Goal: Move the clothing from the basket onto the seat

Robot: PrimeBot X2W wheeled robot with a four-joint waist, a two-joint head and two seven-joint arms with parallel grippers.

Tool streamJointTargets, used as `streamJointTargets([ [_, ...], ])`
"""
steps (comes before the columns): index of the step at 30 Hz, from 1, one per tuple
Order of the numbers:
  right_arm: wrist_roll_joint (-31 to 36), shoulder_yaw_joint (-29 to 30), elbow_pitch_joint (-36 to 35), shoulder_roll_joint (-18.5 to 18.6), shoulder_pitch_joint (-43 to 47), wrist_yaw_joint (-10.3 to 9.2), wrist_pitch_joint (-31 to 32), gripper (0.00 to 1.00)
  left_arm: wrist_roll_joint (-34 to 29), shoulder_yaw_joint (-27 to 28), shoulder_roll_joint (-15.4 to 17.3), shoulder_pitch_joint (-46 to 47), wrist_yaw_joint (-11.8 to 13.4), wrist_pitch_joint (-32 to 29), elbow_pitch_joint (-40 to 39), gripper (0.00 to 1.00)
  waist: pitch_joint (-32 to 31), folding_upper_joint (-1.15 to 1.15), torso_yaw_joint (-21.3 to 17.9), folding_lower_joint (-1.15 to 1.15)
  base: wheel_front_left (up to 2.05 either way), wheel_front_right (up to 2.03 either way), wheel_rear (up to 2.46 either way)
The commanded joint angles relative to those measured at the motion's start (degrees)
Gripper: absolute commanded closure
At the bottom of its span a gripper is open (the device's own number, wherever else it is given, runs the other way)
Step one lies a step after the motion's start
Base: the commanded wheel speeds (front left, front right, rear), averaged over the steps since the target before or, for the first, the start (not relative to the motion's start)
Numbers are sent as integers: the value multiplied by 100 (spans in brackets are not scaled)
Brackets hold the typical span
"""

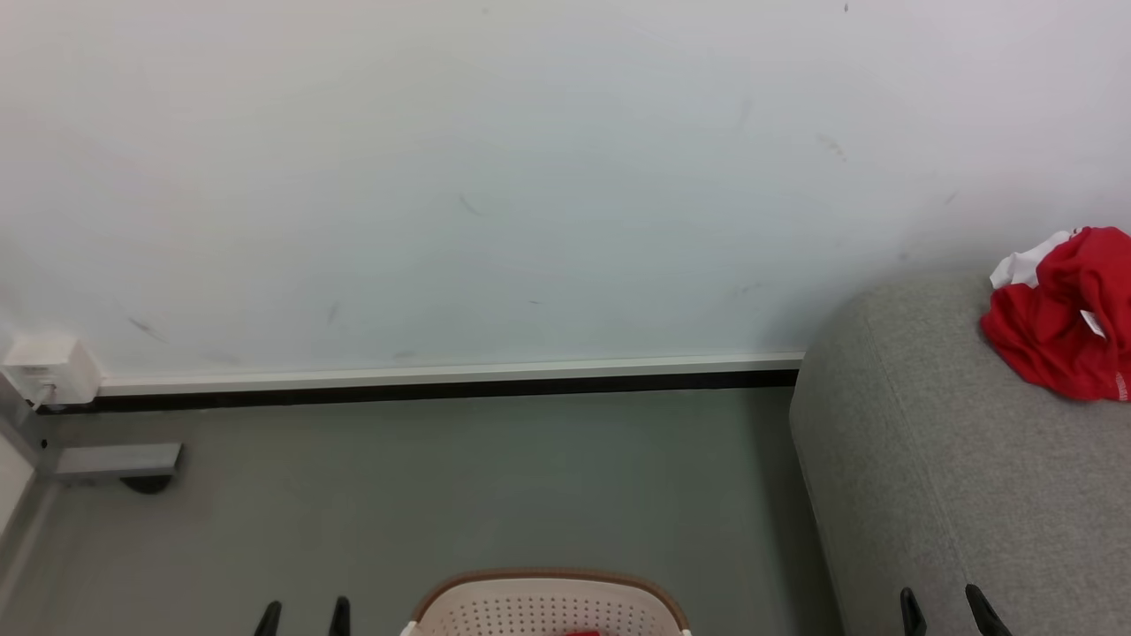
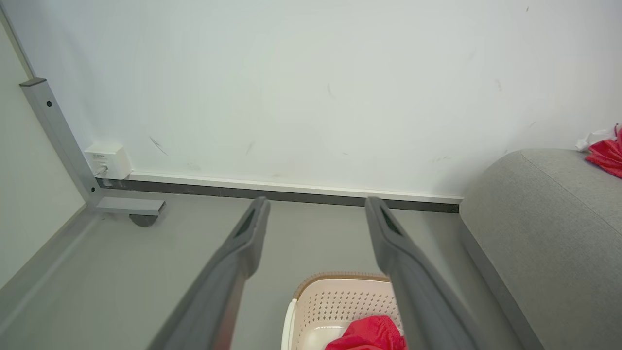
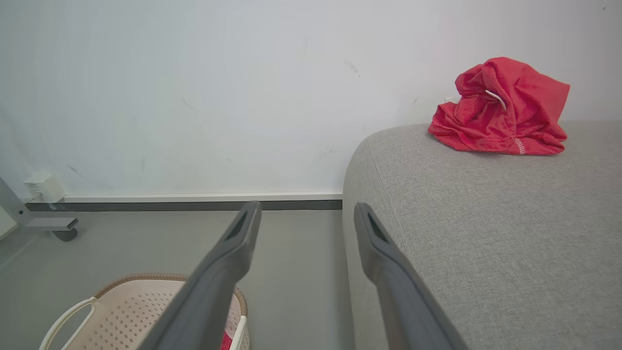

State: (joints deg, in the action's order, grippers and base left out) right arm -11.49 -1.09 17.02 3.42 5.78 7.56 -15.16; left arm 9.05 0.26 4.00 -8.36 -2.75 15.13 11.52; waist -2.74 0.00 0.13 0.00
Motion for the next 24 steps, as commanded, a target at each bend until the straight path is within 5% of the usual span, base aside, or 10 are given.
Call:
streamJointTargets([
  [1, 41, -7, -31, 41, -100, -15, 2, 0, -54, 17, -20, 52, -17, 3, 0, 0, 23, 0, -38, 0, 0, 0, 0],
  [12, 36, -52, -363, 192, -308, -15, 2, 0, -169, -349, 13, 464, -222, -53, 321, 0, 342, 0, -411, 0, 0, 0, 0],
  [24, 60, -19, -839, 317, -1092, -15, 3, 0, -376, -910, 25, 1751, -325, -712, 812, 0, 1667, 0, -765, 0, 0, 0, 0],
])
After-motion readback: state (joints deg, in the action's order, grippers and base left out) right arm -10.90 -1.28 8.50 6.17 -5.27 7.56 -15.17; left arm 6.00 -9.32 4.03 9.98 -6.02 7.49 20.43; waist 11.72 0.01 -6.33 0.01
